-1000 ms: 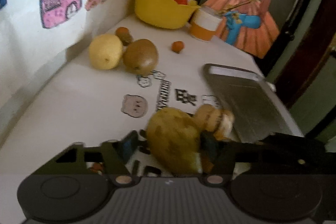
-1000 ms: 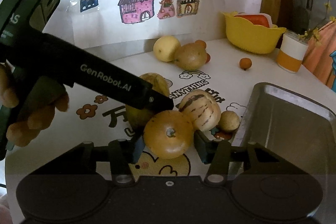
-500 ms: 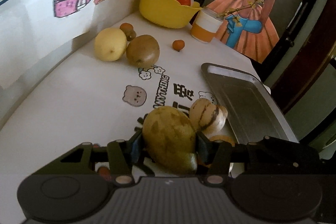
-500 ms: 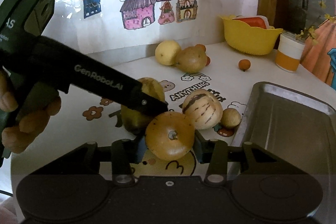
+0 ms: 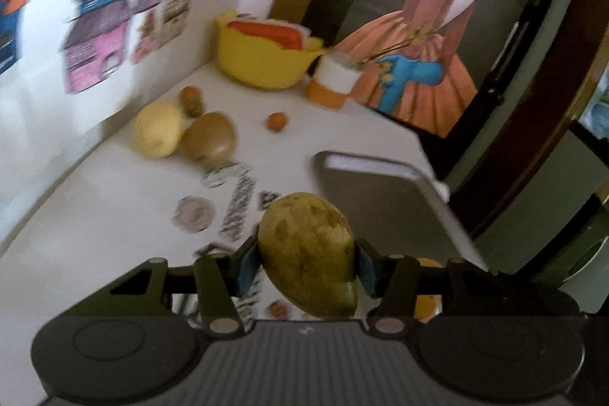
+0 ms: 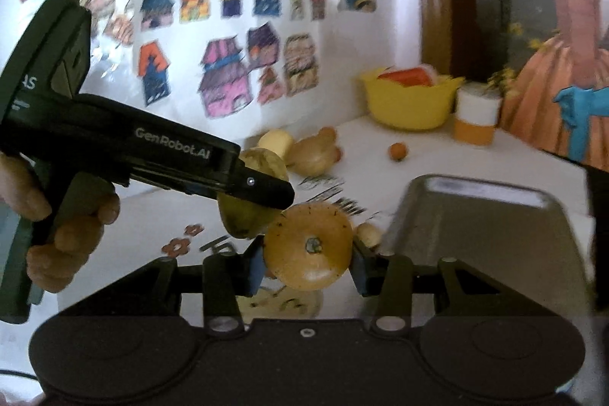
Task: Organize fruits
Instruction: 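Carry the orange fruit and pear onto the metal tray while both tools open to release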
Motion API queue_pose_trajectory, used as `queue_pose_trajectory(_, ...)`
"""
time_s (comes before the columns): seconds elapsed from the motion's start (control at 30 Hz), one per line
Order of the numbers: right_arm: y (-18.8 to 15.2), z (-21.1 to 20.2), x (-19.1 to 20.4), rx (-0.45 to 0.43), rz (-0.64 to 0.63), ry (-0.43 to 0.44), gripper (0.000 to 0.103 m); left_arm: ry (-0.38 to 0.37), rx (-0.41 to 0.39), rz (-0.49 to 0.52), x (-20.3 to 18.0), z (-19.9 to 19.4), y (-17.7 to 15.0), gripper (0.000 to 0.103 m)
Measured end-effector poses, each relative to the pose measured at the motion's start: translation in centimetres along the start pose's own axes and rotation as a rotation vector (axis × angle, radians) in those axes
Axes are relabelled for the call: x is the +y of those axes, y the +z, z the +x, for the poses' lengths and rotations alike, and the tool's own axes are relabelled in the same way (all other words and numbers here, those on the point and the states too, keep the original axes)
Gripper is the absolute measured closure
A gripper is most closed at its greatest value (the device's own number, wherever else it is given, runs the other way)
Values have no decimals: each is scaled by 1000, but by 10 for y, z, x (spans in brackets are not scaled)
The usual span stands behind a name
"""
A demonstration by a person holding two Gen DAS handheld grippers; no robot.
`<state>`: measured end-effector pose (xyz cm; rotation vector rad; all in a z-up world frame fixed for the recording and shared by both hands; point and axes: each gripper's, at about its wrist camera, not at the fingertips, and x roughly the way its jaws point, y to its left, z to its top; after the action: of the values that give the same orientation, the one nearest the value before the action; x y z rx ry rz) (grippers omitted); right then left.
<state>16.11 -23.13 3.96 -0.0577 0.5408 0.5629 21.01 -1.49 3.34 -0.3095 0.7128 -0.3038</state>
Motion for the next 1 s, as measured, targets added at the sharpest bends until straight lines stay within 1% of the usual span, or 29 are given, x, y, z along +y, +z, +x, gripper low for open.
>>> queue_pose_trajectory(0.13, 12, -10, -30, 4, -6, -69, 57, -37, -9, -21, -21, 22, 16, 46)
queue_pose_trajectory(0.27, 27, -7, -67, 4, -9, -109, 57, -56, -32, -23, -41, 45, 31, 46)
queue_pose_trajectory(0.37, 36, 7, -93, 5, -34, -162, 56, -56, -30, -5, -52, 66, 41, 46)
queue_pose_trajectory(0.6, 42, 52, -147, 31, -6, -205, 56, -62, 7, 12, -57, 125, 55, 46)
queue_pose_trajectory(0.7, 40, 72, -163, 60, 13, -201, 56, -53, 39, 16, -55, 147, 56, 46)
queue_pose_trajectory(0.8, 38, 89, -168, 99, 0, -195, 56, -31, 75, 22, -52, 163, 53, 46)
queue_pose_trajectory(1.0, 33, 109, -172, 151, -22, -196, 56, 0, 110, 32, -51, 180, 50, 46)
